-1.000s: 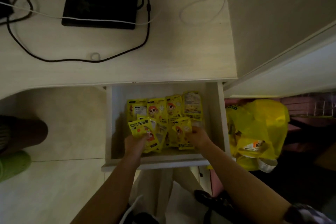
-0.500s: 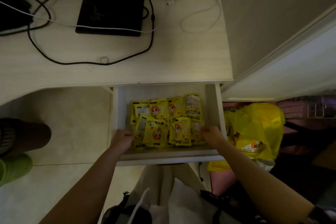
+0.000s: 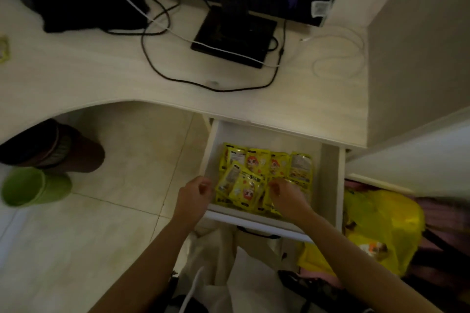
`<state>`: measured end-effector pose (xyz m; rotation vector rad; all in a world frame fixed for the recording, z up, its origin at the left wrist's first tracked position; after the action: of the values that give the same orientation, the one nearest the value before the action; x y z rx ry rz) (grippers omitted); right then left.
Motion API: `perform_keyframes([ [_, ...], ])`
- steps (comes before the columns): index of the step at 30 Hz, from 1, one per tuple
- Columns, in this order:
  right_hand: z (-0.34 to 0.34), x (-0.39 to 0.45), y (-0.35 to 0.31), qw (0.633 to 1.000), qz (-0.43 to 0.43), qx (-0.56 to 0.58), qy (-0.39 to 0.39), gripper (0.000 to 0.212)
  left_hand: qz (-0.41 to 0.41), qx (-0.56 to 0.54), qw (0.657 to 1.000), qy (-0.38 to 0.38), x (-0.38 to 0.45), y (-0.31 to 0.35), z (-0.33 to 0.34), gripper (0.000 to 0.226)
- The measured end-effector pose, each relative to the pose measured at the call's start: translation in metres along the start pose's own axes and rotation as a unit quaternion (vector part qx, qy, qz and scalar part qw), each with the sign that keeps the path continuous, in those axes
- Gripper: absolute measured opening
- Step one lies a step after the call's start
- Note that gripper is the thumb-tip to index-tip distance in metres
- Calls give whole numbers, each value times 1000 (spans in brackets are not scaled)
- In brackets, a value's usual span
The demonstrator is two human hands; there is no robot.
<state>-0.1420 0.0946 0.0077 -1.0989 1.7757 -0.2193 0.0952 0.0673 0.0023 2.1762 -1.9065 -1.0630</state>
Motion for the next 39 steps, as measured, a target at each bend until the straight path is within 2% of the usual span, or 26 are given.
perform_keyframes([
  [8,84,-11,-88,989,-104,-96,-42,20,-20,-19,997,68,-35,-79,-48,15],
  [14,172,-28,-154,983,-127,-113,-73,26,-76,12,994,84,-65,-168,-94,19],
  [19,244,-36,-199,971,-155,-141,-114,13,-135,6,985,105,-85,-250,-131,19],
  [24,291,-34,-247,957,-191,-170,-138,25,-185,-11,973,137,-93,-307,-163,19],
  [31,327,-9,-323,933,-261,-199,-145,20,-220,-22,960,174,-72,-350,-210,19],
  [39,362,54,-422,924,-279,-205,-162,20,-247,-26,949,193,5,-384,-282,20],
])
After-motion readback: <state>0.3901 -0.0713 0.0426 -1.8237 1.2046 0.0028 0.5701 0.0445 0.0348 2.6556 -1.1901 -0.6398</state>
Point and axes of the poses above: each hand's wrist, its own x-axis towards the middle knuckle, its own z-axis out of the palm, y = z × x, the point moved 3 cm from there along x, towards the middle knuckle, and after that the axes turned 14 degrees about x, right-handed, at the moved point
